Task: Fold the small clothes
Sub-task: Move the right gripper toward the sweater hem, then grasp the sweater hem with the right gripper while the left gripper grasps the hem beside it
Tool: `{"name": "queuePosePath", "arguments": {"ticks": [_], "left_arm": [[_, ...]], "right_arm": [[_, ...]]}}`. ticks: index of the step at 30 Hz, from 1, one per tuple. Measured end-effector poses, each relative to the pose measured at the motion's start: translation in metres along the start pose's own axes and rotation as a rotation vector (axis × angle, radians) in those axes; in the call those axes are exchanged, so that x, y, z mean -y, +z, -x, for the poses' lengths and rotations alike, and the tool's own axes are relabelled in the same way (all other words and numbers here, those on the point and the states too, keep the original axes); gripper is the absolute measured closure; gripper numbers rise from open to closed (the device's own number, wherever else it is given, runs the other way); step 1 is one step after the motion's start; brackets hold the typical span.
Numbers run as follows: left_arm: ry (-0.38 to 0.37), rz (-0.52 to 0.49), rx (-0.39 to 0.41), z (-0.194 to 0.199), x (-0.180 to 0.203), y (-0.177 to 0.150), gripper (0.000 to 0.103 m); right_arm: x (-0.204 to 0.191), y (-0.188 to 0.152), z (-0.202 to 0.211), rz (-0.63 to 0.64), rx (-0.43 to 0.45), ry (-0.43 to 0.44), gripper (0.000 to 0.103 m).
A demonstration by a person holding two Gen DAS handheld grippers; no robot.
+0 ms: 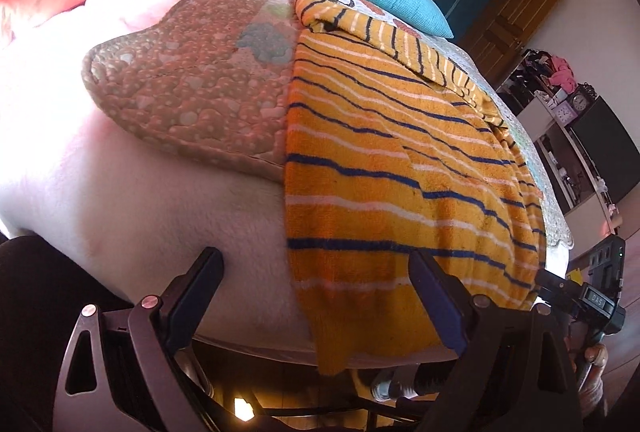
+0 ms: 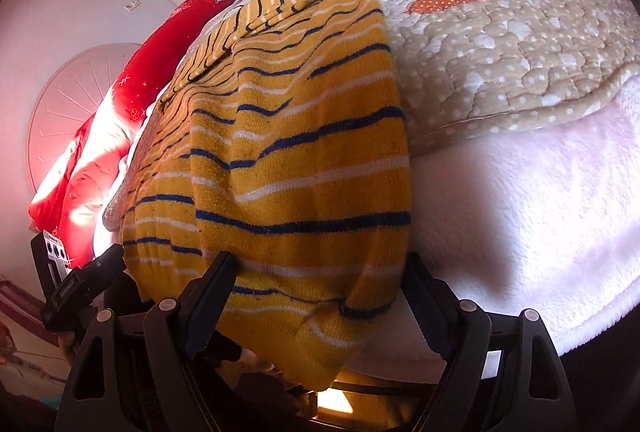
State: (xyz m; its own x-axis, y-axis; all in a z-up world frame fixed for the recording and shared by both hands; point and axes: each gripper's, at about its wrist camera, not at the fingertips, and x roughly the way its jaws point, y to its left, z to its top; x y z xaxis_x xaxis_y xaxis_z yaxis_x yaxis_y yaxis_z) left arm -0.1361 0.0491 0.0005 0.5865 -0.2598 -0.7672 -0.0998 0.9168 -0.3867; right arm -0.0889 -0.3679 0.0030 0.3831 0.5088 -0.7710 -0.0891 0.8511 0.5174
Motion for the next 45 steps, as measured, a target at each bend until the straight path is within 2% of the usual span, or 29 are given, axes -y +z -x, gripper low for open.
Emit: {"name": "queuePosePath", "arguments": {"ticks": [3, 5, 6, 7, 8, 9, 10, 12, 13, 17, 20, 23, 26, 28, 31, 33, 34, 35, 36, 37, 38, 39, 41, 45], "left_arm": [[-0.061, 0.007, -0.014, -0.001, 0.009, -0.004, 0.013], [-0.104, 0.014, -0.038, -0.004, 0.015, -0.007, 0.022], [-0.093, 0.012, -0.043, -0.005, 0.017, -0.008, 0.031], [-0.061, 0.008, -0.043, -0.006, 0.018, -0.008, 0.048], [-0.026, 0.007, -0.045, -0.006, 0.018, -0.008, 0.059], [-0.006, 0.017, -0.051, -0.005, 0.015, -0.007, 0.078], [-0.026, 0.044, -0.058, -0.004, 0.010, -0.006, 0.084], [-0.081, 0.117, -0.062, 0.001, -0.001, -0.004, 0.091], [-0.095, 0.138, -0.061, 0.005, -0.003, -0.004, 0.092], [-0.106, 0.124, -0.020, 0.028, 0.007, 0.003, 0.092], [-0.156, 0.113, 0.034, 0.051, 0.018, 0.021, 0.092], [-0.194, 0.094, 0.091, 0.064, 0.028, 0.055, 0.092], [-0.184, 0.078, 0.137, 0.055, 0.039, 0.099, 0.092], [-0.168, 0.076, 0.150, 0.036, 0.043, 0.129, 0.092], [-0.138, 0.101, 0.119, -0.006, 0.040, 0.164, 0.090], [-0.087, 0.123, 0.093, -0.025, 0.035, 0.176, 0.088], [-0.100, 0.126, 0.080, -0.028, 0.034, 0.178, 0.082], [-0.135, 0.121, 0.078, -0.027, 0.033, 0.178, 0.075], [-0.164, 0.104, 0.094, -0.023, 0.033, 0.177, 0.054], [-0.166, 0.079, 0.124, -0.017, 0.032, 0.175, 0.036], [-0.144, 0.047, 0.156, -0.011, 0.032, 0.173, 0.031], [-0.109, 0.006, 0.178, -0.007, 0.033, 0.170, 0.028], [-0.054, -0.077, 0.172, -0.009, 0.036, 0.171, 0.028], [-0.041, -0.143, 0.074, -0.037, 0.037, 0.182, 0.028]], "right_arm": [[-0.003, -0.002, -0.003, -0.002, -0.010, 0.010, 0.024], [-0.003, -0.005, -0.005, -0.016, -0.022, 0.033, 0.029], [-0.002, -0.006, -0.006, -0.024, -0.026, 0.045, 0.034], [0.000, -0.007, -0.008, -0.031, -0.033, 0.054, 0.037], [0.000, -0.009, -0.010, -0.035, -0.041, 0.060, 0.044], [0.001, -0.010, -0.011, -0.039, -0.050, 0.069, 0.055], [0.002, -0.011, -0.012, -0.048, -0.059, 0.088, 0.061], [0.003, -0.013, -0.014, -0.065, -0.084, 0.141, 0.088], [0.001, -0.013, -0.013, -0.066, -0.087, 0.154, 0.090], [-0.014, -0.007, 0.007, -0.047, -0.062, 0.226, 0.091], [-0.028, 0.007, 0.028, -0.024, -0.015, 0.298, 0.091], [-0.040, 0.037, 0.041, 0.008, 0.042, 0.355, 0.091], [-0.042, 0.082, 0.036, 0.000, 0.094, 0.379, 0.091], [-0.041, 0.112, 0.022, -0.010, 0.130, 0.339, 0.091], [-0.025, 0.151, -0.012, -0.087, 0.147, 0.252, 0.089], [-0.014, 0.166, -0.029, -0.120, 0.129, 0.167, 0.081], [-0.010, 0.169, -0.028, -0.126, 0.120, 0.168, 0.079], [-0.010, 0.169, -0.025, -0.114, 0.124, 0.186, 0.069], [-0.013, 0.168, -0.019, -0.080, 0.134, 0.185, 0.055], [-0.017, 0.166, -0.010, -0.034, 0.147, 0.159, 0.049], [-0.021, 0.164, -0.001, 0.020, 0.165, 0.118, 0.041], [-0.025, 0.163, 0.007, 0.072, 0.178, 0.081, 0.040], [-0.035, 0.160, 0.015, 0.169, 0.177, 0.025, 0.040], [-0.061, 0.163, 0.008, 0.371, 0.157, -0.113, 0.034]]}}
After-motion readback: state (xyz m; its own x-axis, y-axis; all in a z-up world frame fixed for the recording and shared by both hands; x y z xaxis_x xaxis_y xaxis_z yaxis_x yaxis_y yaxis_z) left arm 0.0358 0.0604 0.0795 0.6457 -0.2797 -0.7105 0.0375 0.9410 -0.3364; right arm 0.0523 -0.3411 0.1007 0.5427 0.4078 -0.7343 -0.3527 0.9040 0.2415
